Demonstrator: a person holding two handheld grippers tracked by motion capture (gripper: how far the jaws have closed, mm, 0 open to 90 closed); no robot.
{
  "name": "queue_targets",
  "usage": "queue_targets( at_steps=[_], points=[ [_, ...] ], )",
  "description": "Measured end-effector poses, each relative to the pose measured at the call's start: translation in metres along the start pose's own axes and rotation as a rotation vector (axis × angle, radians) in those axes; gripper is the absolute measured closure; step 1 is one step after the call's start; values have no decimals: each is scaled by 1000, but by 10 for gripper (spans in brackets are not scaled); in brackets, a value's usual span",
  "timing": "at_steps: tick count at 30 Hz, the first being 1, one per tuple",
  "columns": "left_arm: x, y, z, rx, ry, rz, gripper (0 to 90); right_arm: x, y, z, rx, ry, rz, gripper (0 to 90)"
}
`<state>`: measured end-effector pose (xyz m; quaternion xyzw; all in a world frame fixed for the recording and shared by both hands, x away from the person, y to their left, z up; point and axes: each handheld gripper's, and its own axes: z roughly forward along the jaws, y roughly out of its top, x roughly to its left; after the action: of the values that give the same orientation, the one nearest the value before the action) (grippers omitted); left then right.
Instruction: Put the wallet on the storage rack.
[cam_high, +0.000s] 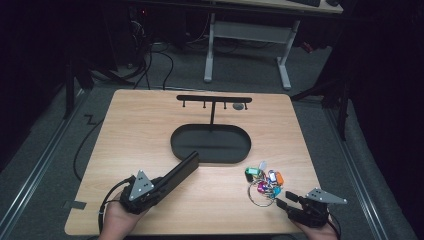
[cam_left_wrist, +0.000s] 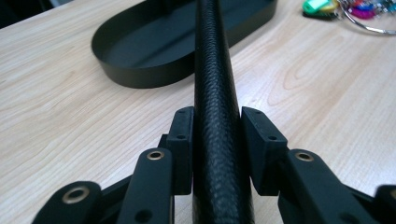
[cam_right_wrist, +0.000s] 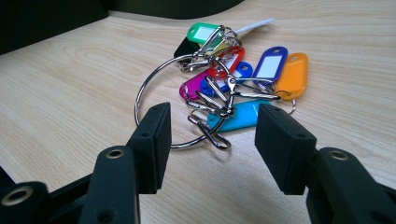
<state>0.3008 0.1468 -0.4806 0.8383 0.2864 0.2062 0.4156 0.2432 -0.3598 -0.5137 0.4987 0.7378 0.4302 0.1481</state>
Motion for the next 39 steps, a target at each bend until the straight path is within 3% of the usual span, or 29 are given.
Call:
queue_targets(
  at_steps=[10,15,26,33,39],
  points=[
    [0,19,3,123,6,33,654,0,-3,-5,-15,19,-1,468],
    [2,26,7,178,-5,15,656,0,-3,-8,-26,26,-3,469],
    [3,46,12,348,-44,83,657,1,0,-3,-18,34,-8,470],
    [8,57,21,451,-65,59,662,2,4,4,-17,48,-10,470],
    [10,62,24,498,-83,48,666,-1,5,9,-10,58,14,470]
  ],
)
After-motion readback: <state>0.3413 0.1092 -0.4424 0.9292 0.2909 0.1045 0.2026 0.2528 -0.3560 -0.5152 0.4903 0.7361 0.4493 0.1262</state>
